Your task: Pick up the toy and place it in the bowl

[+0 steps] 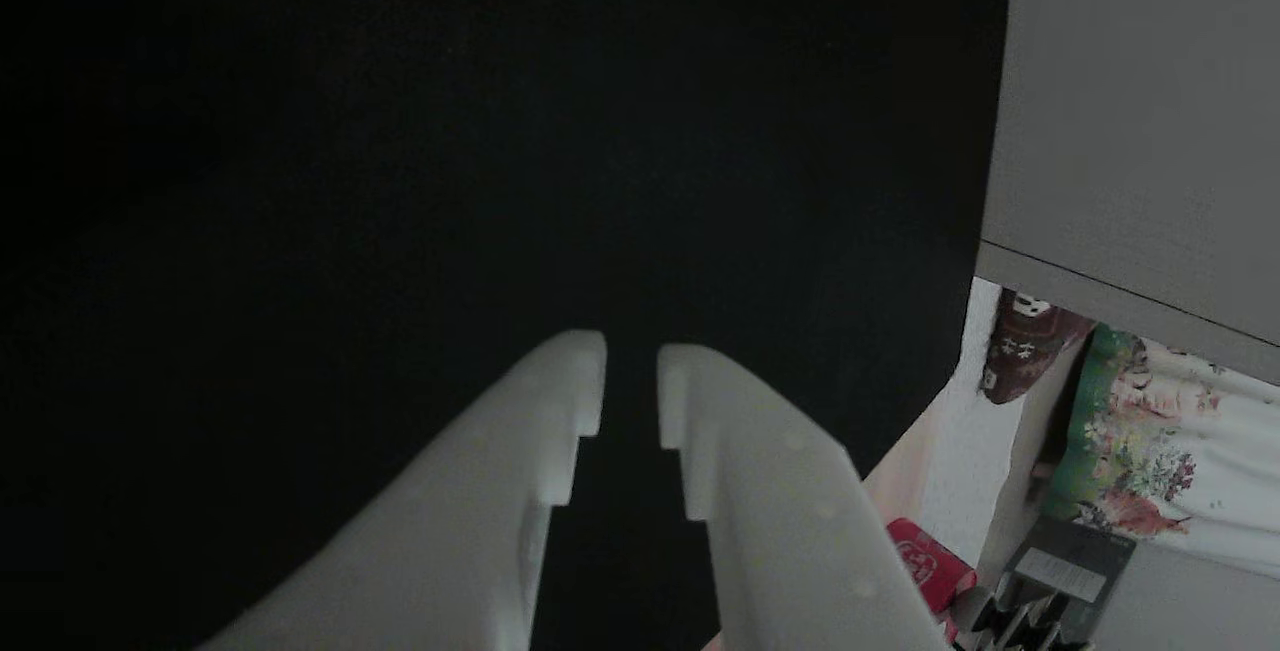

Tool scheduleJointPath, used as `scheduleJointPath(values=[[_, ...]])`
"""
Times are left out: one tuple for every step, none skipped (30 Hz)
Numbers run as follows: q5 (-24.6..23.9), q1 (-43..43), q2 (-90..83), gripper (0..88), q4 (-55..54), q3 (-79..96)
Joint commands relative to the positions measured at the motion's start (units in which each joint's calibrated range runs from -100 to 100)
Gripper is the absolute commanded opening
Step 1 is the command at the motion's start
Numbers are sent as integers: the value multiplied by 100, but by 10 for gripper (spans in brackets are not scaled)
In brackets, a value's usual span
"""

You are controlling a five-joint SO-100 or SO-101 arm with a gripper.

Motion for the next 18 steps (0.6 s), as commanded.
scheduleJointPath(values=[[9, 42, -58, 27, -31, 88], [9, 42, -58, 30, -6, 88], [9, 42, -58, 31, 104, 88], [9, 42, -58, 31, 113, 88], [9, 42, -58, 31, 113, 88], [9, 42, -58, 32, 113, 88], [9, 42, -58, 32, 113, 88], [9, 42, -58, 28, 104, 88], [9, 42, -58, 28, 104, 88], [9, 33, -50, 28, 104, 88], [9, 33, -50, 28, 104, 88], [9, 33, -50, 28, 104, 88], [9, 33, -50, 28, 104, 88], [9, 33, -50, 28, 104, 88], [9, 33, -50, 28, 104, 88], [9, 33, -50, 28, 104, 88], [9, 33, -50, 28, 104, 88], [9, 33, -50, 28, 104, 88]])
